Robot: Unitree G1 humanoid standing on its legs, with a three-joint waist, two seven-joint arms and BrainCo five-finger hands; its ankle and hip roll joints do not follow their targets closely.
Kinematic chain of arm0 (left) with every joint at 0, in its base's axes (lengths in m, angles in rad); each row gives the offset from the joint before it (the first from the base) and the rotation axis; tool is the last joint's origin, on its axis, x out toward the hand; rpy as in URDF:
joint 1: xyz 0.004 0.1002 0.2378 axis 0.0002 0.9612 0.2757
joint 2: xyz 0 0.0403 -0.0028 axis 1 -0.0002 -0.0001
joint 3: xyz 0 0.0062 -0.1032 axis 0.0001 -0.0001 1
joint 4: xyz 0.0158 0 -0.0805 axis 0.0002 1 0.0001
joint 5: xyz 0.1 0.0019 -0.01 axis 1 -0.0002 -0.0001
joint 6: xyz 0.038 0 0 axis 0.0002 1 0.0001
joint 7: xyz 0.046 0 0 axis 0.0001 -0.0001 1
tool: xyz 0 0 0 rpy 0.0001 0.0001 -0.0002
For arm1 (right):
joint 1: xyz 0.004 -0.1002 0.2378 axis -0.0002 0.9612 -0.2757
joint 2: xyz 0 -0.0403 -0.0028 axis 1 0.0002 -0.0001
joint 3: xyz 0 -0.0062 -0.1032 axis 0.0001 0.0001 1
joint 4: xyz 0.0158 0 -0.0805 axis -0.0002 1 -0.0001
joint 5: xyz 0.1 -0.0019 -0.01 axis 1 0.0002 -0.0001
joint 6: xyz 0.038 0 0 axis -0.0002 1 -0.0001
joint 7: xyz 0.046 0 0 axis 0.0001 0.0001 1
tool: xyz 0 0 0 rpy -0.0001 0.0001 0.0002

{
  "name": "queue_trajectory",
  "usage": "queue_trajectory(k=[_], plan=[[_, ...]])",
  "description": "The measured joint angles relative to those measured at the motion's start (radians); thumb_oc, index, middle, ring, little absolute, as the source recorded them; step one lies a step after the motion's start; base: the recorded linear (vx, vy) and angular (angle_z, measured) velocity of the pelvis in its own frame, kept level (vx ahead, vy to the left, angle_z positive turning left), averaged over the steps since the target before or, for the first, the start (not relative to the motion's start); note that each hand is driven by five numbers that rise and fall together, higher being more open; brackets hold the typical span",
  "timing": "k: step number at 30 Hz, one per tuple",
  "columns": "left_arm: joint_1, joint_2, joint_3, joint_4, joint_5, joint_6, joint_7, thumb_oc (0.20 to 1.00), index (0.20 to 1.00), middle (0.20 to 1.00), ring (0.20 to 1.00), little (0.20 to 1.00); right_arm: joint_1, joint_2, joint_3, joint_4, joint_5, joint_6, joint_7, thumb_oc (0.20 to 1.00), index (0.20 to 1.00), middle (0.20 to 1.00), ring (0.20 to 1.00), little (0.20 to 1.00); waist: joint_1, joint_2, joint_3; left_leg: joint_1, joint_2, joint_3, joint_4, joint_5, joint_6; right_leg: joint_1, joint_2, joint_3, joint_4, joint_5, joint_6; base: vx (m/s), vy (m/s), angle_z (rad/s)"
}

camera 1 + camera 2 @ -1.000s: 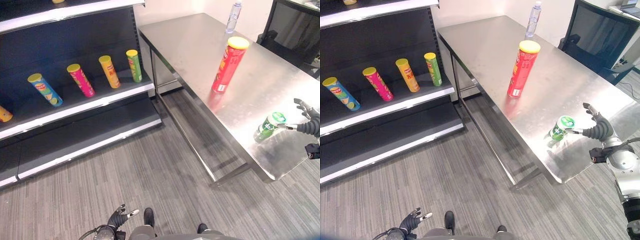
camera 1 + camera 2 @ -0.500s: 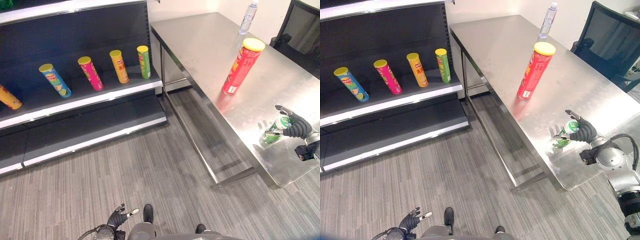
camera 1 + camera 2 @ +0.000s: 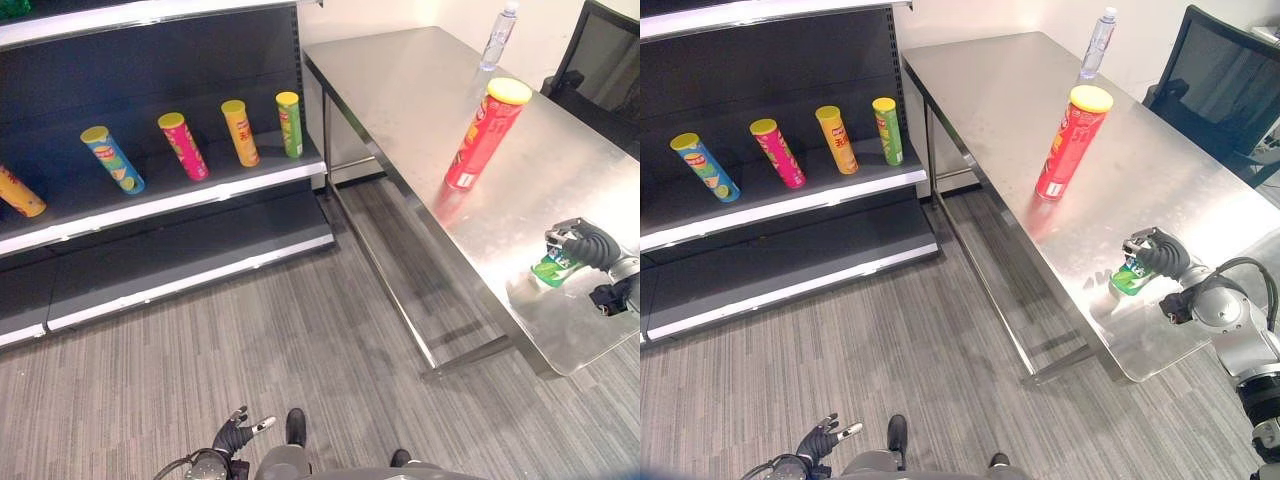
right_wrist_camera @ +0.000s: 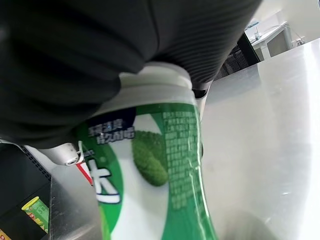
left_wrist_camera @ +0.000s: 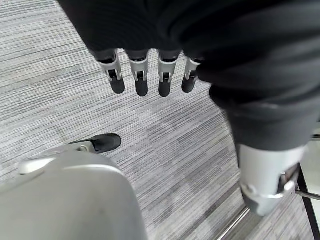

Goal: Put the goods on the table back onto the shelves and tidy them up.

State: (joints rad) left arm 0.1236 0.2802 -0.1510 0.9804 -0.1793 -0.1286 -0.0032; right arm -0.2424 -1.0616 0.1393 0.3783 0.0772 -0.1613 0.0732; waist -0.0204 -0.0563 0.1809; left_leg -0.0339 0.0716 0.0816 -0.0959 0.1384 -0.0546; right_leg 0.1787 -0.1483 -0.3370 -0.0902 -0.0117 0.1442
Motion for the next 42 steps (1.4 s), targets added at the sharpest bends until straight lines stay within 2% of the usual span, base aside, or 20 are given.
queue_trajectory(k=[9, 11, 13, 15, 18, 20, 22, 23, 24, 27, 29, 31, 32, 33, 35, 37, 38, 40, 41, 42], plan=[[0.006, 0.007, 0.036, -0.023, -0.002, -0.001, 0.001, 1.0, 1.0, 1.0, 1.0, 1.0, -0.004, -0.012, -0.151, -0.254, 0.005, -0.049, -0.073, 0.2, 0.2, 0.2, 0.2, 0.2, 0.016, 0.022, 0.006, -0.001, 0.016, -0.027, 0.007, 0.023, -0.018, 0.015, 0.033, -0.012, 0.0, -0.011, -0.015, -0.05, -0.113, 0.07], [0.002, 0.003, 0.036, -0.029, -0.005, -0.001, 0.0, 1.0, 1.0, 1.0, 1.0, 1.0, -0.008, -0.025, -0.152, -0.286, 0.017, -0.059, -0.083, 0.2, 0.2, 0.2, 0.2, 0.2, 0.022, 0.031, 0.019, -0.016, 0.019, -0.047, 0.025, 0.035, -0.032, 0.02, 0.041, -0.029, 0.0, -0.016, -0.021, -0.05, 0.017, 0.43], [-0.018, -0.02, 0.035, -0.033, -0.039, -0.004, 0.0, 1.0, 1.0, 1.0, 1.0, 1.0, -0.008, -0.074, -0.19, -0.342, 0.024, -0.074, -0.088, 0.2, 0.2, 0.2, 0.2, 0.2, 0.015, 0.047, 0.049, -0.075, 0.025, -0.043, 0.073, 0.042, -0.07, 0.025, 0.043, -0.096, -0.005, -0.027, -0.046, 0.04, 0.099, 0.78], [-0.007, -0.027, 0.044, -0.019, -0.039, -0.002, 0.0, 1.0, 1.0, 1.0, 1.0, 1.0, -0.011, -0.069, -0.216, -0.381, 0.025, -0.075, -0.097, 0.2, 0.2, 0.2, 0.2, 0.2, 0.03, 0.05, 0.057, -0.09, 0.072, 0.069, 0.091, -0.007, -0.057, 0.036, 0.025, -0.147, -0.005, -0.015, -0.046, 0.09, 0.194, 0.46], [0.003, -0.024, 0.041, 0.019, -0.038, 0.004, 0.001, 1.0, 1.0, 1.0, 1.0, 1.0, -0.006, -0.073, -0.257, -0.428, 0.025, -0.083, -0.11, 0.2, 0.2, 0.2, 0.2, 0.2, 0.019, 0.042, 0.06, -0.106, 0.197, 0.177, 0.104, 0.008, -0.081, 0.042, 0.007, -0.184, 0.001, -0.013, -0.039, 0.07, 0.244, 0.47], [-0.003, -0.027, 0.038, 0.015, -0.036, 0.006, 0.0, 1.0, 1.0, 1.0, 1.0, 1.0, -0.006, -0.082, -0.285, -0.432, 0.024, -0.085, -0.112, 0.2, 0.2, 0.2, 0.2, 0.2, 0.012, 0.049, 0.056, -0.092, 0.231, 0.234, 0.084, 0.008, -0.081, 0.047, -0.016, -0.201, 0.001, -0.001, -0.02, 0.16, 0.354, 0.41], [0.002, -0.031, 0.034, 0.01, -0.035, 0.008, -0.001, 1.0, 1.0, 1.0, 1.0, 1.0, -0.013, -0.087, -0.291, -0.43, 0.024, -0.084, -0.113, 0.2, 0.2, 0.2, 0.2, 0.2, 0.0, 0.076, 0.042, -0.065, 0.216, 0.25, 0.067, 0.042, -0.064, 0.06, -0.024, -0.202, 0.001, 0.005, -0.003, 0.14, 0.316, 0.39], [-0.033, -0.006, 0.035, 0.011, -0.034, 0.009, 0.0, 1.0, 1.0, 1.0, 1.0, 1.0, 0.004, -0.062, -0.293, -0.432, 0.021, -0.081, -0.111, 0.2, 0.2, 0.2, 0.2, 0.2, -0.005, 0.023, 0.042, -0.06, 0.146, 0.245, 0.062, 0.047, -0.039, 0.067, -0.097, -0.193, 0.02, 0.026, 0.02, 0.21, 0.448, 0.66], [-0.059, 0.005, 0.035, 0.006, -0.03, 0.007, 0.0, 1.0, 1.0, 1.0, 1.0, 1.0, 0.009, -0.066, -0.306, -0.432, 0.02, -0.08, -0.111, 0.2, 0.2, 0.2, 0.2, 0.2, 0.0, 0.002, 0.035, -0.067, 0.093, 0.234, 0.07, 0.027, -0.011, 0.062, -0.149, -0.195, 0.055, 0.041, 0.019, 0.17, 0.392, 0.7], [-0.091, 0.03, 0.023, -0.028, 0.004, 0.001, 0.0, 1.0, 1.0, 1.0, 1.0, 1.0, -0.01, -0.088, -0.303, -0.429, 0.013, -0.07, -0.117, 0.2, 0.2, 0.2, 0.2, 0.2, 0.006, 0.003, 0.027, -0.031, -0.005, 0.206, 0.042, -0.012, 0.038, 0.045, -0.255, -0.189, 0.208, 0.072, 0.015, 0.22, 0.305, 0.58], [-0.094, 0.048, 0.011, -0.042, 0.005, -0.001, 0.0, 1.0, 1.0, 1.0, 1.0, 1.0, -0.011, -0.109, -0.299, -0.426, -0.001, -0.064, -0.121, 0.2, 0.2, 0.2, 0.2, 0.2, 0.006, 0.004, 0.026, -0.007, -0.038, 0.186, 0.027, -0.007, 0.061, 0.036, -0.313, -0.166, 0.308, 0.078, 0.017, 0.16, 0.302, 0.52], [-0.096, 0.066, 0.0, -0.022, 0.006, 0.001, 0.001, 1.0, 1.0, 1.0, 1.0, 1.0, 0.001, -0.167, -0.3, -0.427, -0.018, -0.063, -0.128, 0.2, 0.2, 0.2, 0.2, 0.2, -0.009, 0.026, 0.016, 0.025, -0.082, 0.144, 0.013, -0.032, 0.095, -0.031, -0.36, -0.029, 0.478, 0.135, 0.035, 0.21, 0.236, 0.65], [-0.097, 0.069, -0.007, -0.022, 0.006, 0.001, 0.001, 1.0, 1.0, 1.0, 1.0, 1.0, 0.01, -0.178, -0.301, -0.427, -0.018, -0.064, -0.131, 0.2, 0.2, 0.2, 0.2, 0.2, -0.017, 0.029, 0.015, 0.029, -0.085, 0.134, 0.009, -0.034, 0.107, -0.043, -0.357, 0.0, 0.499, 0.11, 0.043, 0.23, 0.142, 0.58], [-0.094, 0.077, -0.006, -0.024, 0.006, 0.001, 0.001, 1.0, 1.0, 1.0, 1.0, 1.0, 0.026, -0.202, -0.3, -0.427, -0.018, -0.064, -0.131, 0.2, 0.2, 0.2, 0.2, 0.2, -0.022, 0.039, 0.017, 0.037, -0.08, 0.103, 0.008, -0.056, 0.13, -0.088, -0.307, 0.096, 0.502, 0.008, 0.078, 0.13, 0.047, 0.43], [-0.088, 0.083, -0.005, -0.023, 0.006, 0.001, 0.0, 1.0, 1.0, 1.0, 1.0, 1.0, 0.029, -0.244, -0.301, -0.427, -0.018, -0.065, -0.131, 0.2, 0.2, 0.2, 0.2, 0.2, -0.027, 0.053, 0.018, 0.049, -0.061, 0.093, 0.008, -0.068, 0.146, -0.178, -0.214, 0.134, 0.447, -0.087, 0.053, 0.16, 0.042, 0.19], [-0.08, 0.077, -0.007, -0.023, 0.006, 0.001, -0.001, 1.0, 1.0, 1.0, 1.0, 1.0, 0.029, -0.267, -0.315, -0.427, -0.017, -0.068, -0.133, 0.2, 0.2, 0.2, 0.2, 0.2, -0.042, 0.055, 0.017, 0.062, -0.051, 0.084, 0.008, -0.072, 0.143, -0.218, -0.146, 0.132, 0.348, -0.087, 0.045, 0.34, 0.018, 0.12], [-0.084, 0.062, -0.006, -0.015, 0.006, 0.001, -0.001, 1.0, 1.0, 1.0, 1.0, 1.0, 0.007, -0.287, -0.305, -0.403, -0.016, -0.073, -0.138, 0.2, 0.2, 0.2, 0.2, 0.2, -0.057, 0.058, 0.027, 0.067, -0.027, 0.064, 0.016, -0.097, 0.14, -0.283, -0.06, 0.177, 0.266, -0.067, 0.039, 0.31, 0.008, 0.19], [-0.083, 0.052, -0.008, -0.015, 0.006, 0.001, -0.005, 1.0, 1.0, 1.0, 1.0, 1.0, 0.008, -0.311, -0.313, -0.393, -0.016, -0.072, -0.148, 0.2, 0.2, 0.2, 0.2, 0.2, -0.088, 0.061, 0.04, 0.05, 0.008, 0.031, 0.017, -0.108, 0.134, -0.348, 0.053, 0.203, 0.13, 0.003, 0.052, 0.28, 0.006, 0.46], [-0.082, 0.048, -0.009, -0.015, 0.007, 0.001, -0.012, 1.0, 1.0, 1.0, 1.0, 1.0, 0.009, -0.317, -0.319, -0.384, -0.015, -0.071, -0.152, 0.2, 0.2, 0.2, 0.2, 0.2, -0.111, 0.044, 0.037, 0.055, 0.002, 0.006, 0.005, -0.119, 0.122, -0.354, 0.06, 0.19, 0.078, 0.011, 0.064, 0.33, -0.002, 0.99], [-0.087, 0.047, -0.009, -0.015, 0.01, -0.001, -0.02, 1.0, 1.0, 1.0, 1.0, 1.0, 0.01, -0.326, -0.338, -0.374, -0.013, -0.07, -0.157, 0.2, 0.2, 0.2, 0.2, 0.2, -0.133, -0.001, 0.034, 0.068, -0.028, -0.02, -0.001, -0.122, 0.116, -0.351, 0.036, 0.183, 0.031, 0.003, 0.081, 0.34, -0.024, 0.97]])
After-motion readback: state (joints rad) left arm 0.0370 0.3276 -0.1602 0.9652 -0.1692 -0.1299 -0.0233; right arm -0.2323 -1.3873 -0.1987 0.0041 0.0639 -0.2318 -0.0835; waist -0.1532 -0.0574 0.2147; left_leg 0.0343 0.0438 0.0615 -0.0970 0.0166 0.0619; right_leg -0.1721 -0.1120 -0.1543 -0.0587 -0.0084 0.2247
